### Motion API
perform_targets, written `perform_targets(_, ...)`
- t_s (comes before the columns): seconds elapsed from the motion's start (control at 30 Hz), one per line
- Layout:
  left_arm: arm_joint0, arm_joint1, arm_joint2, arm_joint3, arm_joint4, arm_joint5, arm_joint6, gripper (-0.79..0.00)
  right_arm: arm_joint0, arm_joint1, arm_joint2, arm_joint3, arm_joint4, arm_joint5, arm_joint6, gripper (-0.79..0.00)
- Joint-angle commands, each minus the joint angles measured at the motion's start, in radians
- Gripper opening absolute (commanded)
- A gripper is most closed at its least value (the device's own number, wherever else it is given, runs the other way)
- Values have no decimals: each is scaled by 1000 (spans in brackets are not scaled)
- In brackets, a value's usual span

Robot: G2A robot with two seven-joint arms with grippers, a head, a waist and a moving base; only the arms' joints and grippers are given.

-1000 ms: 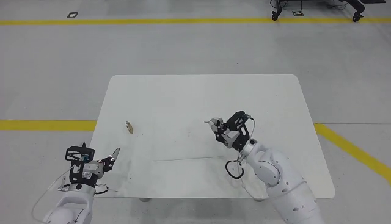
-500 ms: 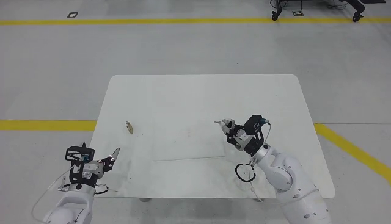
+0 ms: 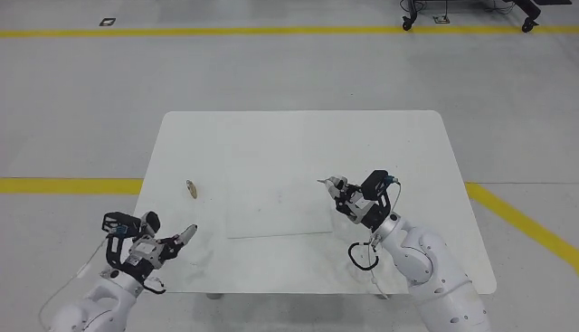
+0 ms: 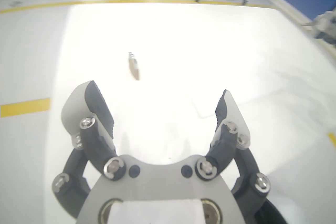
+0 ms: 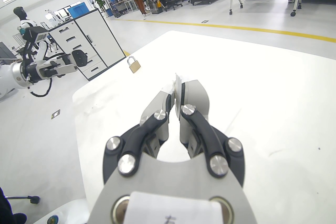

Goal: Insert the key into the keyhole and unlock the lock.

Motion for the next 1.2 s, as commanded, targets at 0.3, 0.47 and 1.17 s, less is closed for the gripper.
perform_targets(0.3, -299, 39, 194, 177, -963, -199, -830, 0, 0, 0, 0, 0, 0, 0, 0, -785)
perform_targets(0.47, -348, 44, 206, 221, -1043, -154, -919, 0, 0, 0, 0, 0, 0, 0, 0, -785)
perform_targets(1.17, -304, 70, 251, 207, -1343, -224, -914, 0, 249, -23, -225, 285, 640, -349, 288, -785)
